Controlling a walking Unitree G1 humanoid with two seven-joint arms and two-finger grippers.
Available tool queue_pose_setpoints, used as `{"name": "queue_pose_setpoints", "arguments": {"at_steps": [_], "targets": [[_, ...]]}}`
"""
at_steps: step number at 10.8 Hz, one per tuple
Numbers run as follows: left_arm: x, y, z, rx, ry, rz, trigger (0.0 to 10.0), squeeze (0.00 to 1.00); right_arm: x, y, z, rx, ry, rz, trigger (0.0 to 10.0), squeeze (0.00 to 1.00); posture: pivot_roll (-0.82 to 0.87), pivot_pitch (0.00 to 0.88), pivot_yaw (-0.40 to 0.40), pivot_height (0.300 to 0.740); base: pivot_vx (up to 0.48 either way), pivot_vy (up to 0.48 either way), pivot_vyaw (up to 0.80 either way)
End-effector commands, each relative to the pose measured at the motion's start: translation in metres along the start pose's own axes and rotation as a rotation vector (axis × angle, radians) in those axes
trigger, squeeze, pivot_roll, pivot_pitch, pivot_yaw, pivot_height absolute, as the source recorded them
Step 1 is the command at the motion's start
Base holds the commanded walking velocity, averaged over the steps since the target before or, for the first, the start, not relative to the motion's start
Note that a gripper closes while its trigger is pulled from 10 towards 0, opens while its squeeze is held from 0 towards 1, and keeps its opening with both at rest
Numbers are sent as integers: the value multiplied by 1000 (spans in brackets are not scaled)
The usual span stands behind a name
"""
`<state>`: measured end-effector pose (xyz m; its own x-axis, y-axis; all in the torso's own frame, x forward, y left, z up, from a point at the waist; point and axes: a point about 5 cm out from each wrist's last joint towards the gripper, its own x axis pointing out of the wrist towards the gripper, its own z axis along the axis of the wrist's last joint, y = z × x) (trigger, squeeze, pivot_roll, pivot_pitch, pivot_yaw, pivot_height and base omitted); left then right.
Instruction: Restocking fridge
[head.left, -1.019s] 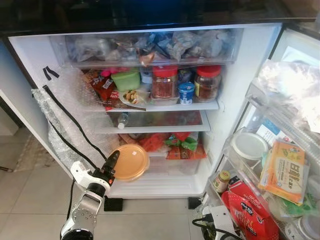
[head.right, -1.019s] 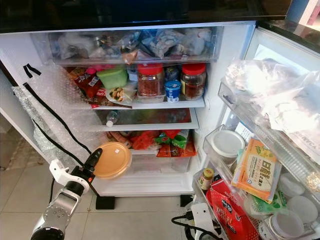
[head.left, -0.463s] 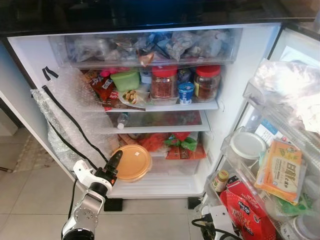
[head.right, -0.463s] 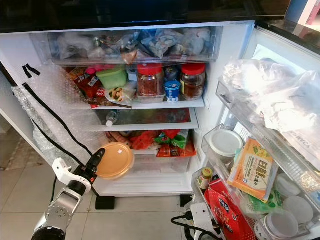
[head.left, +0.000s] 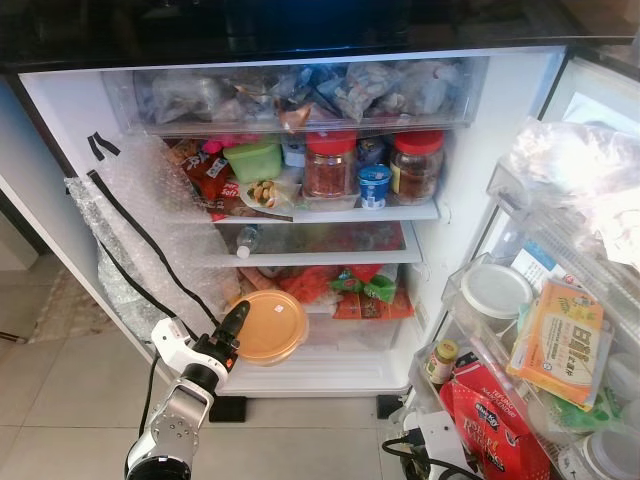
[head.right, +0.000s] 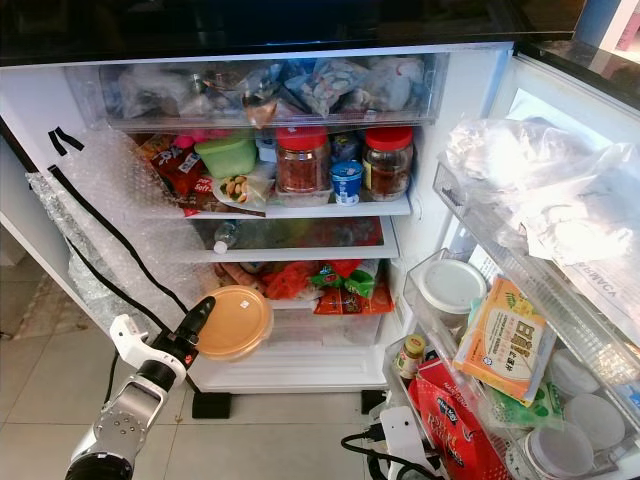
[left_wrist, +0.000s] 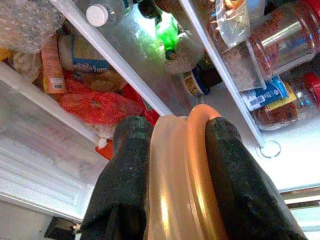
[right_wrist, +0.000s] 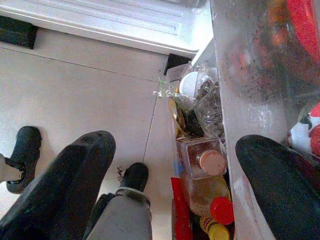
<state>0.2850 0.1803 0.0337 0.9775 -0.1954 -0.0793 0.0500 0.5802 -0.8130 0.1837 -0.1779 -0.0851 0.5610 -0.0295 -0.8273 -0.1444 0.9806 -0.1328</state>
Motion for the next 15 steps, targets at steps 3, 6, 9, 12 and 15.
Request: {"name": "queue_pose_setpoints", "arguments": {"at_steps": [3,6,9,12,15], "targets": [[-1,1,1,17,7,3,10000,0,-2,-4,-14,3,43,-8,10000,0,-4,0,31,740,165,0,0],[0,1,1,26,8,8,10000,0,-4,-5,-21,4,62,-11,10000,0,-6,0,31,740,269,0,0],[0,1,1,30,7,10,10000,0,-5,-6,-25,3,76,-11,10000,0,-6,0,29,740,282,0,0],[0,2,2,34,4,19,10000,0,-5,-8,-28,3,88,-12,10000,0,-7,0,29,740,282,0,0],[0,2,1,35,10,16,10000,0,-6,-8,-32,3,101,-13,10000,0,-7,0,30,740,285,0,0]]}}
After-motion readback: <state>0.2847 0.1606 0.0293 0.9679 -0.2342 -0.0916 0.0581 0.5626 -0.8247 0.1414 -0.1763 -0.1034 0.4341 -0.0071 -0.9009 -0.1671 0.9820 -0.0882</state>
